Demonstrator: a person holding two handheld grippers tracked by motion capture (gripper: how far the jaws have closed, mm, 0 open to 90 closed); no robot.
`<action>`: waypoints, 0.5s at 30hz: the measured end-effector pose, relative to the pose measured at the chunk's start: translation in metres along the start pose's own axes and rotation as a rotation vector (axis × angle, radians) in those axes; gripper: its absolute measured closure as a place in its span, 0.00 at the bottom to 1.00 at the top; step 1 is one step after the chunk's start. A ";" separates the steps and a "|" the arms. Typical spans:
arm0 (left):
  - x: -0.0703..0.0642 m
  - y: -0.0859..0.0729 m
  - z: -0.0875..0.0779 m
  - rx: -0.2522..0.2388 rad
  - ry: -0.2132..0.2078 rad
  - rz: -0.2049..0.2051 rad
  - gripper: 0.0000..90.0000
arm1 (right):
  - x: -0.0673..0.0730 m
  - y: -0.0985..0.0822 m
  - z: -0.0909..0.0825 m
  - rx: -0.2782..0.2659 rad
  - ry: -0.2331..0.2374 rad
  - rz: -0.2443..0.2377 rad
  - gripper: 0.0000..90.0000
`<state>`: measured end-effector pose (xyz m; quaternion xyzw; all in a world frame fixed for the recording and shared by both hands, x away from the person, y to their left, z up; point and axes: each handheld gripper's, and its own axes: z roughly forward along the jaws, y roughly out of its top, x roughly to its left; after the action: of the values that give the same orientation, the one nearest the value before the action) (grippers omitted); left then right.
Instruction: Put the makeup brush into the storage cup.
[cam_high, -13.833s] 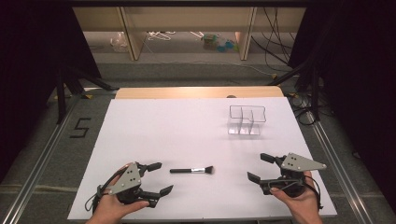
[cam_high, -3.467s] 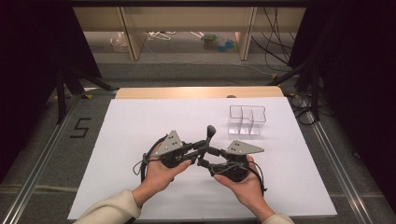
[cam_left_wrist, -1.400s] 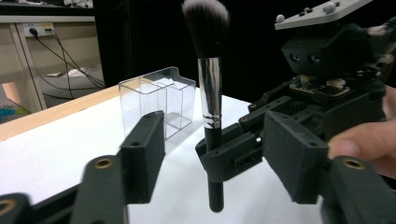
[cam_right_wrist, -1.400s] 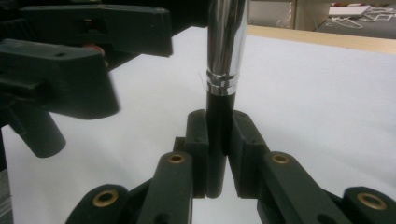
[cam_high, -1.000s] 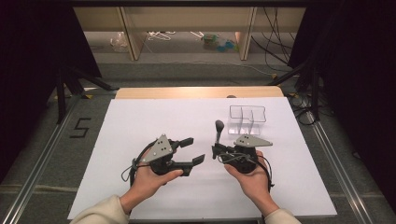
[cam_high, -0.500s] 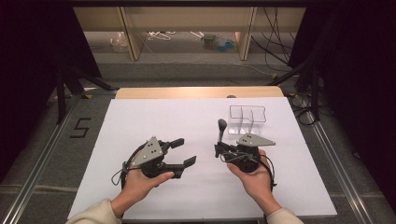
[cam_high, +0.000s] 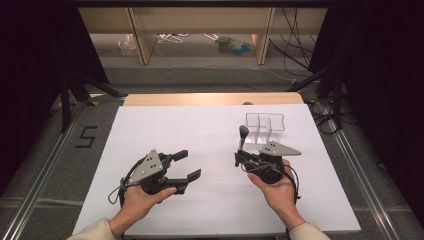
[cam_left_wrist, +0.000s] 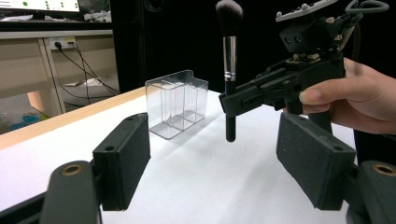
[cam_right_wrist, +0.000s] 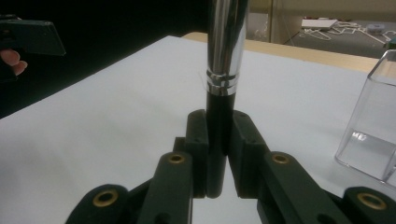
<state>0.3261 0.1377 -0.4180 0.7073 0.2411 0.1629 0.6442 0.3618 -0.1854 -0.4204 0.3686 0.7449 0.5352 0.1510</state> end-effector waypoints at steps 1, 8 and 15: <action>0.000 0.000 -0.001 -0.002 0.000 0.000 0.29 | -0.002 0.001 -0.001 0.000 -0.015 -0.022 0.88; 0.000 -0.001 -0.006 -0.009 0.003 0.010 0.29 | -0.003 0.001 -0.003 -0.010 -0.011 -0.010 0.88; 0.001 -0.003 -0.016 -0.017 0.012 -0.007 0.29 | -0.006 0.003 -0.009 -0.012 -0.027 -0.008 0.88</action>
<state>0.3175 0.1516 -0.4193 0.6999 0.2460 0.1669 0.6494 0.3618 -0.1954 -0.4158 0.3717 0.7410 0.5342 0.1655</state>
